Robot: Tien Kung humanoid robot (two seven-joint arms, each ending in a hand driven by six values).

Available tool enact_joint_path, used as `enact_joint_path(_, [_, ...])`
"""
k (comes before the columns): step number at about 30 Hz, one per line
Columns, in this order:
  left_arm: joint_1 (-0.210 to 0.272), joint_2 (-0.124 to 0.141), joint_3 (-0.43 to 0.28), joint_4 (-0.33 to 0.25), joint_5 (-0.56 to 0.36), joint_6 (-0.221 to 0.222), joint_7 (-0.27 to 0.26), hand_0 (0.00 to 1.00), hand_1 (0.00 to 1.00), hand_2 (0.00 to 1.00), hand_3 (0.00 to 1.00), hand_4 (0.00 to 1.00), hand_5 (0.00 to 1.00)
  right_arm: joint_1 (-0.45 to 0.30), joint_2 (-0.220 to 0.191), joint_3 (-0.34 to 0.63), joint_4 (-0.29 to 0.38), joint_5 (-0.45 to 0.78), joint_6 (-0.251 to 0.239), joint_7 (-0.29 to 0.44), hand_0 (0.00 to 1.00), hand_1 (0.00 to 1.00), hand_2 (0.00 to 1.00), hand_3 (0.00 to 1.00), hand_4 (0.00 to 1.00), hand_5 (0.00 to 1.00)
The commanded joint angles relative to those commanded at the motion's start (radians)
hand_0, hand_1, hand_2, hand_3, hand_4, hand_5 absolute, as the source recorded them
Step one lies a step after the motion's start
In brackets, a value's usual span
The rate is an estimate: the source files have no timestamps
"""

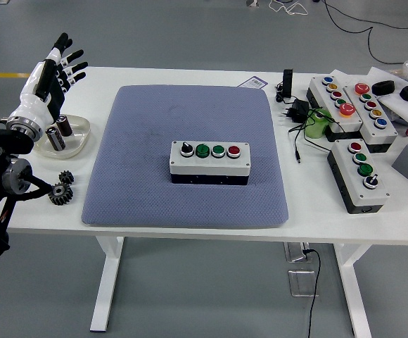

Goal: Pick up the button,place it on the desk,press the button,press the button

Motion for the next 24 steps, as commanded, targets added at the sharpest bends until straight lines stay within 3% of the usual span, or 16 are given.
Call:
enact_joint_path(6, [0.069, 0.017, -0.01, -0.023, -0.017, -0.04, 0.006, 0.862, 0.891, 0.933, 0.973, 0.771, 0.998, -0.003, 0.005, -0.019, -0.003, 0.015, -0.001, -0.003, 0.639, 0.546, 0.575, 0.631, 0.234, 0.262])
enact_joint_path(10, [0.099, 0.017, -0.017, -0.033, -0.004, -0.116, 0.029, 0.869, 0.896, 0.937, 0.966, 0.765, 0.998, -0.004, 0.007, -0.02, -0.003, 0.012, -0.001, -0.005, 0.639, 0.546, 0.575, 0.631, 0.235, 0.262])
enact_joint_path(13, [0.103, 0.015, -0.016, -0.037, 0.011, -0.139, 0.037, 0.869, 0.896, 0.937, 0.966, 0.765, 0.998, -0.002, 0.008, -0.017, -0.003, 0.012, -0.001, -0.005, 0.639, 0.546, 0.575, 0.631, 0.235, 0.262])
enact_joint_path(14, [0.103, 0.014, -0.017, -0.037, 0.015, -0.141, 0.038, 0.914, 0.922, 0.961, 0.978, 0.761, 0.998, -0.001, 0.008, -0.017, -0.002, 0.011, -0.001, -0.005, 0.639, 0.546, 0.578, 0.63, 0.234, 0.262])
enact_joint_path(24, [0.092, 0.007, -0.022, -0.046, -0.001, -0.076, 0.011, 0.906, 0.92, 0.965, 0.984, 0.757, 0.998, 0.009, 0.007, -0.006, -0.001, -0.001, 0.0, -0.004, 0.639, 0.546, 0.575, 0.63, 0.234, 0.259])
